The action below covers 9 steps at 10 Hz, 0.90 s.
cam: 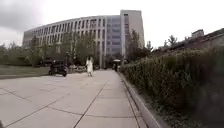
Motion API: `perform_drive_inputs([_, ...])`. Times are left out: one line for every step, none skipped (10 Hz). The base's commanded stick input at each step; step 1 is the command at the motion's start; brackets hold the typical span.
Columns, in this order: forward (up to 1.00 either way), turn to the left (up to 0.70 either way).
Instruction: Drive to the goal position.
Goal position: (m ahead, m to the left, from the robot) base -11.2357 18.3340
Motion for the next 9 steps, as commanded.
perform_drive_inputs([0.0,0.7])
perform_drive_inputs([0.0,0.7])
perform_drive_inputs([0.0,0.7])
perform_drive_inputs([0.0,0.7])
perform_drive_inputs([0.0,0.7])
perform_drive_inputs([0.0,0.7])
perform_drive_inputs([0.0,0.7])
perform_drive_inputs([0.0,0.7])
perform_drive_inputs([0.0,0.7])
